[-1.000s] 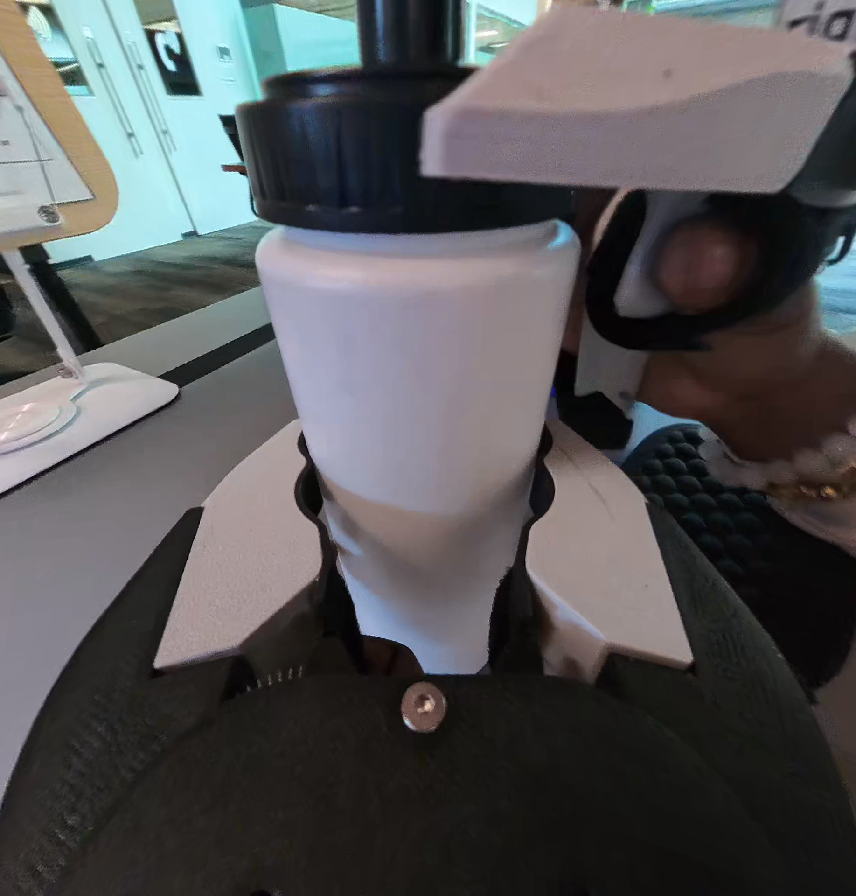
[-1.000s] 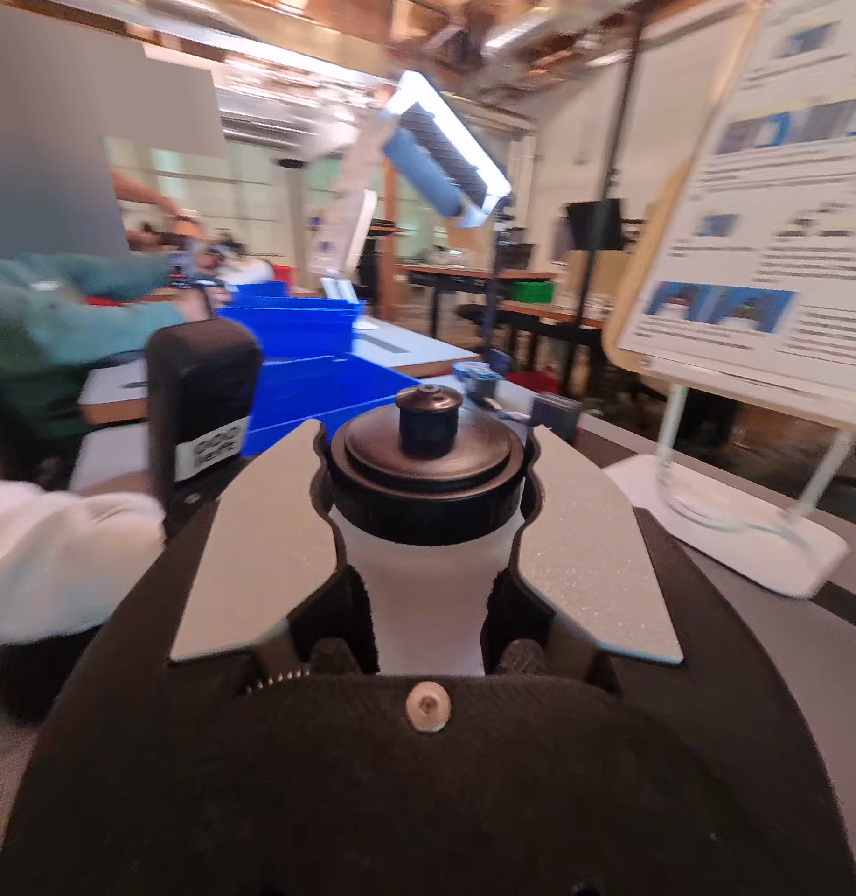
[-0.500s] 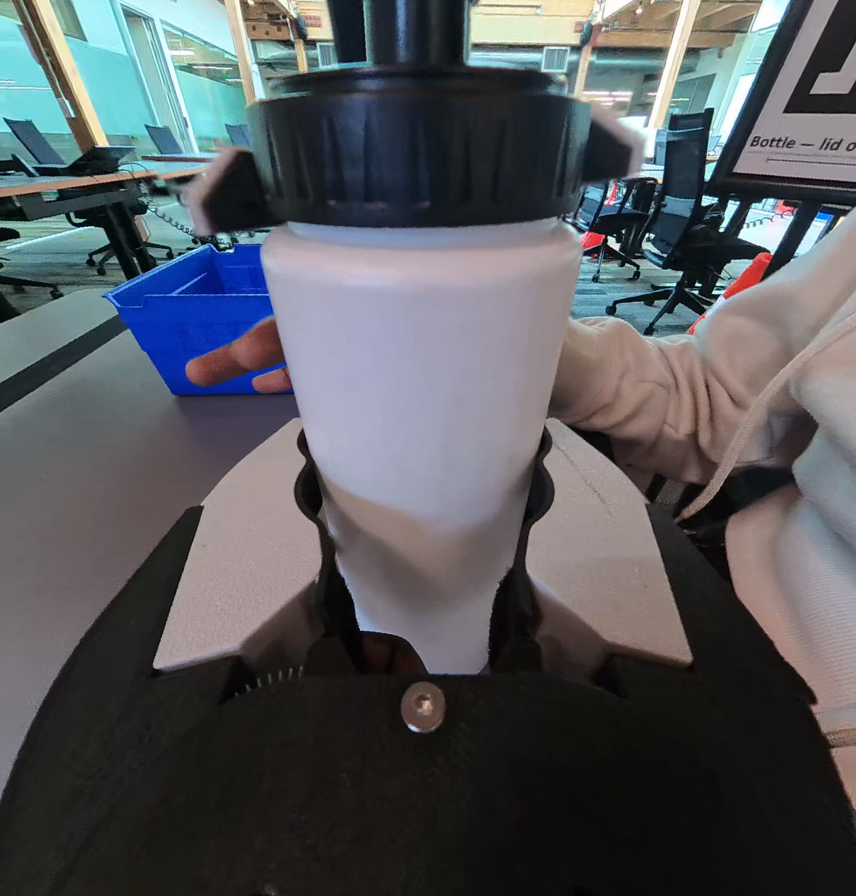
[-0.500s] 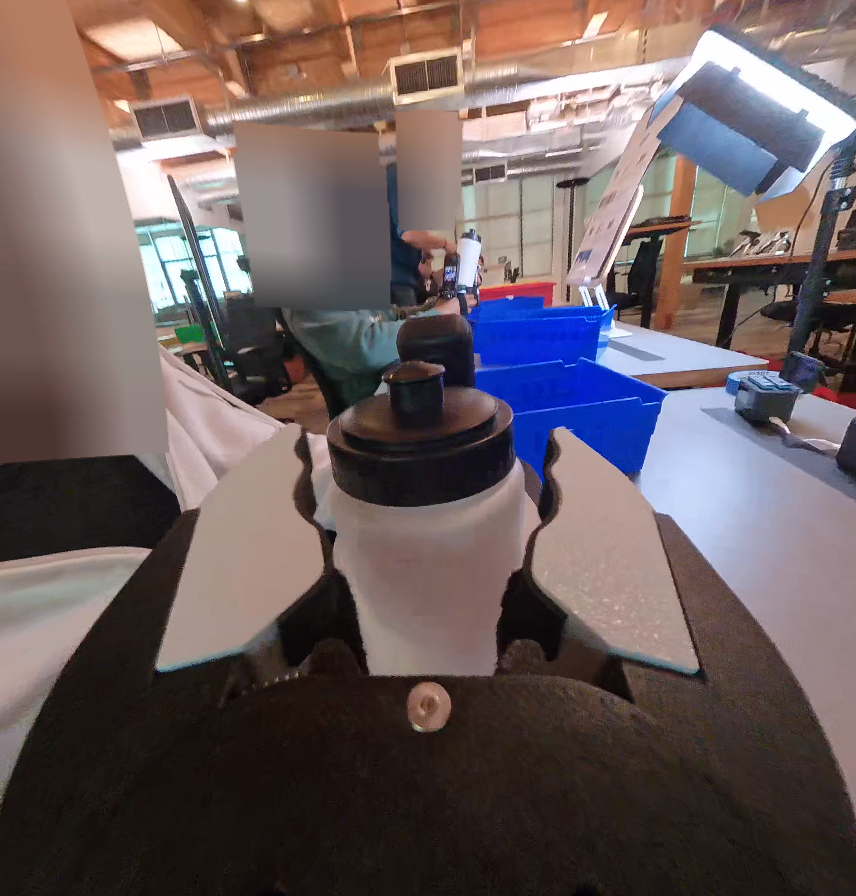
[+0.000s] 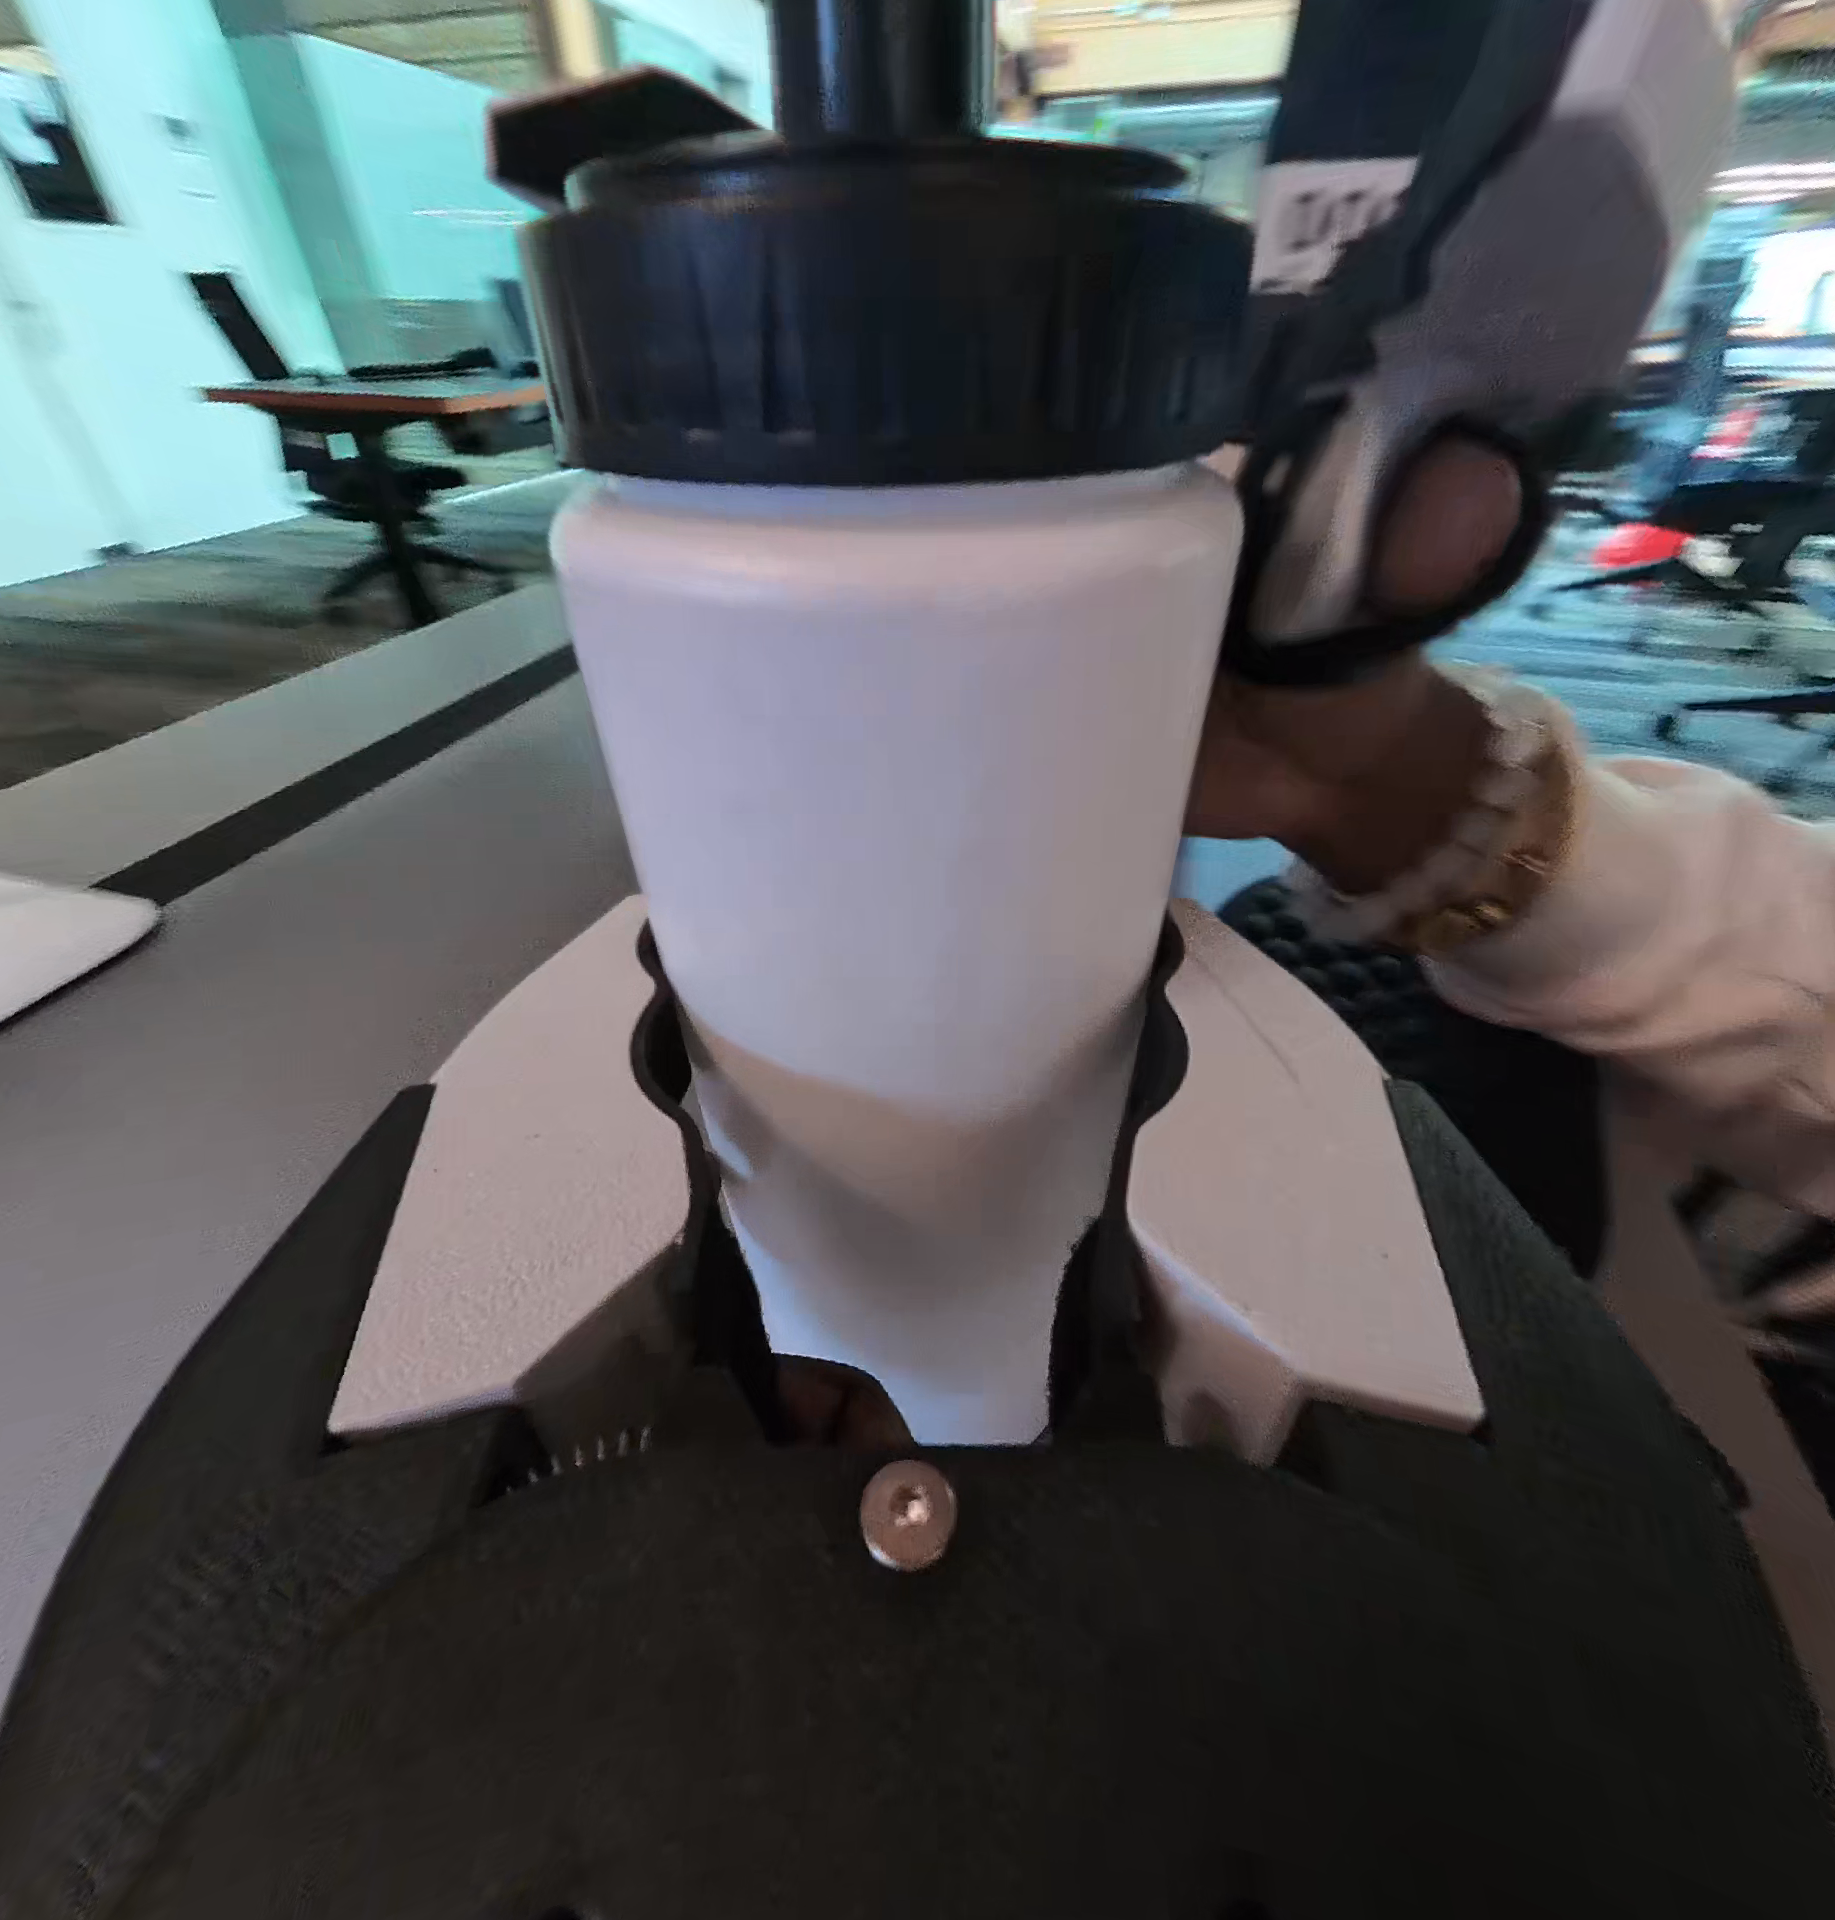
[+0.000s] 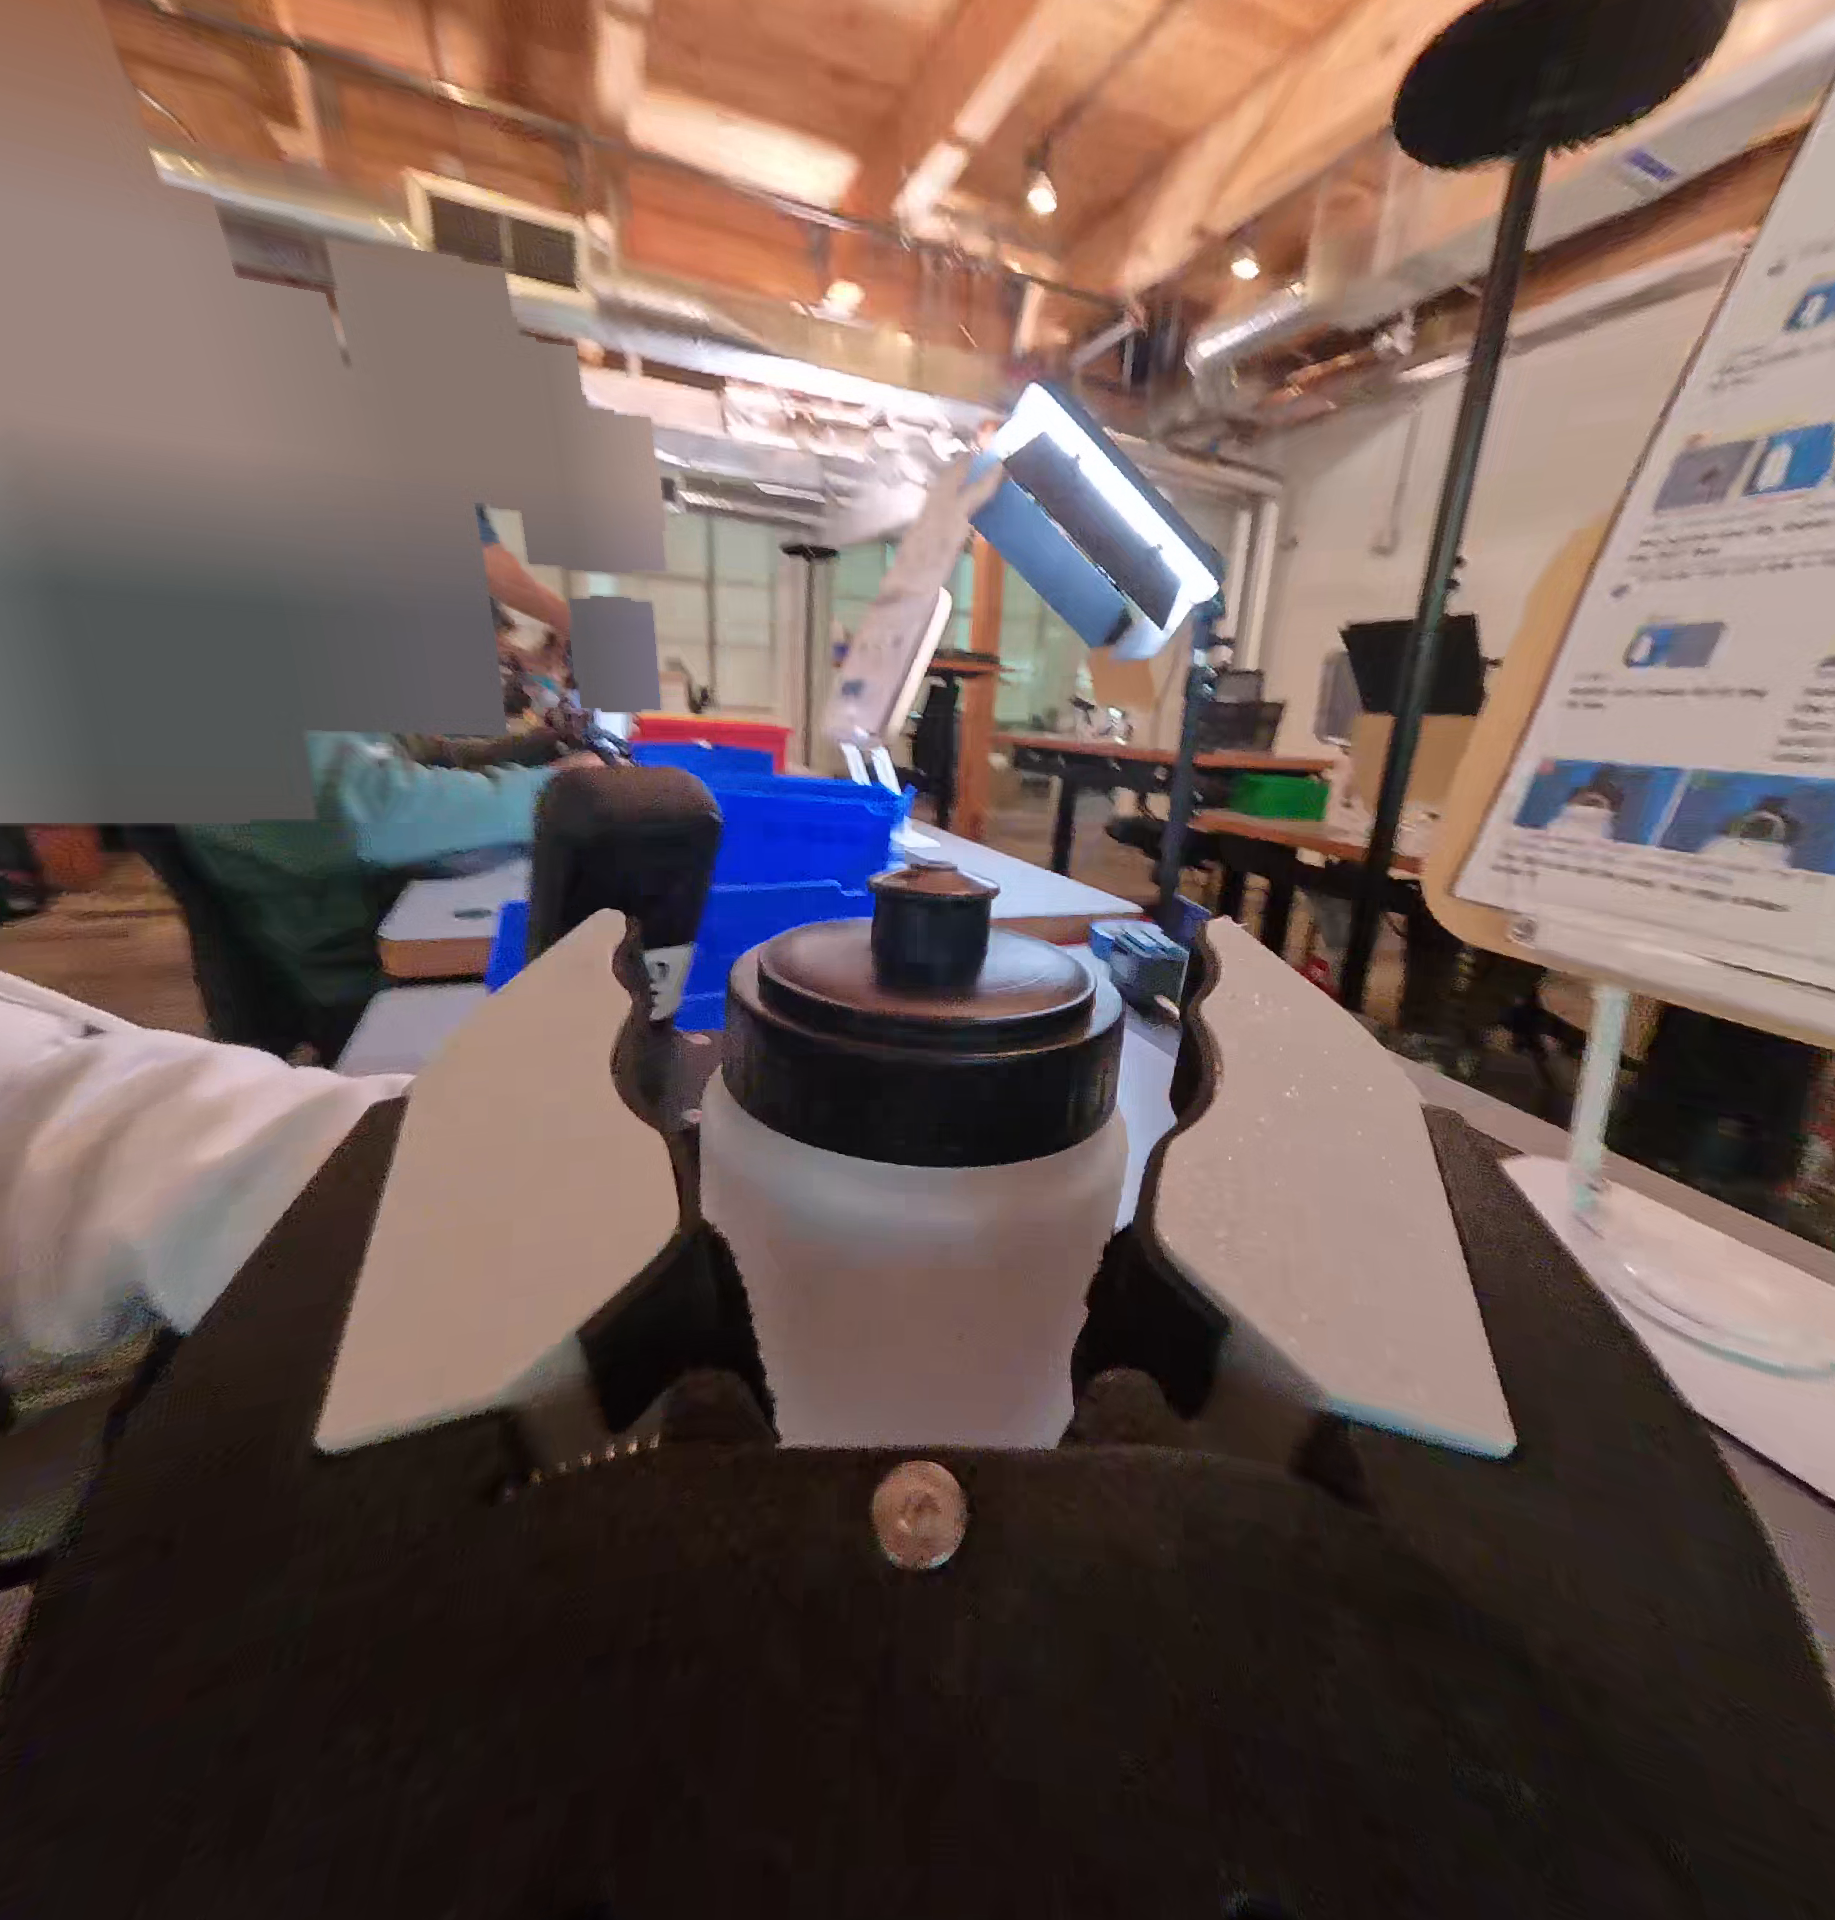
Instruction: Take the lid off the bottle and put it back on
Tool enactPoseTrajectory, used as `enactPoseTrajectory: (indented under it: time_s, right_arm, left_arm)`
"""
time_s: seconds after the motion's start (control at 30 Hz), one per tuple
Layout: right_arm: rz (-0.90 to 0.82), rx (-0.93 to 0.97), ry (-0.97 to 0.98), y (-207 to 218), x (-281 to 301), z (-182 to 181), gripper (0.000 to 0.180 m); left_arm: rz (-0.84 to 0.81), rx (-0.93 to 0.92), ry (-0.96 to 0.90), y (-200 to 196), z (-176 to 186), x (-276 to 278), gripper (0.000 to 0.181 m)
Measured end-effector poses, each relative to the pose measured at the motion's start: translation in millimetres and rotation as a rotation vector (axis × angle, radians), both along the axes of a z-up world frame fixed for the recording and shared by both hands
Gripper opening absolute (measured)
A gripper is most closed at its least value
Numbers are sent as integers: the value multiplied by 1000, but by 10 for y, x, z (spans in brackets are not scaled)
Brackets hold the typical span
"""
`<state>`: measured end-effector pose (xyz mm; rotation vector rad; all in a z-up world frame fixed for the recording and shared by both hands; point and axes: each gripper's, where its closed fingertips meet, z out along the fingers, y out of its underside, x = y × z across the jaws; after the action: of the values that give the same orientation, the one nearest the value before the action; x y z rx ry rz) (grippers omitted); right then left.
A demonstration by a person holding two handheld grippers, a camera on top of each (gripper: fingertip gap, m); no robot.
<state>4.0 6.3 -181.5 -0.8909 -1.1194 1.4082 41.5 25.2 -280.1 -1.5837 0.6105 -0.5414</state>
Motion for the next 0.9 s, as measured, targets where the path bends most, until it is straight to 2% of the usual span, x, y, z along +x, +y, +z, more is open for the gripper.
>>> enactPoseTrajectory:
  time_s: [0.1, 0.2, 0.23, 0.27, 0.33, 0.5, 0.57, 0.63, 0.73, 0.8, 0.9]
  right_arm:
    - [213, -142, 30, -65, 133, 74, 95]
    - [354, -186, -45, -179, 132, -22, 97]
    - [364, -166, -65, -213, 112, -64, 95]
    - [357, -135, -82, -238, 93, -102, 82]
    - [289, -83, -81, -220, 69, -117, 76]
    - [-96, -86, -99, 106, -73, -137, 76]
    - [-197, -76, -113, 134, -94, -140, 75]
    - [-203, -47, -121, 106, -94, -133, 76]
    - [-68, 58, -9, -26, -18, -18, 84]
    - [86, -7, 30, -103, 76, 47, 87]
    - [278, -147, -19, -144, 149, 31, 91]
  left_arm:
    - [-171, 6, -15, -157, 5, 69, 86]
    - [-211, 3, -17, -199, 4, 81, 86]
    - [-220, 6, -10, -213, 3, 94, 86]
    - [-223, 9, -5, -222, 2, 102, 86]
    - [-183, 2, 0, -191, 0, 89, 86]
    - [241, -12, 49, 117, -13, -123, 86]
    - [273, -6, 49, 127, -9, -145, 86]
    - [223, 16, 52, 107, 3, -121, 86]
    - [15, 14, 17, -4, -1, 13, 86]
    - [-105, 7, -12, -100, 3, 57, 86]
    - [-181, 8, -5, -179, 1, 77, 86]
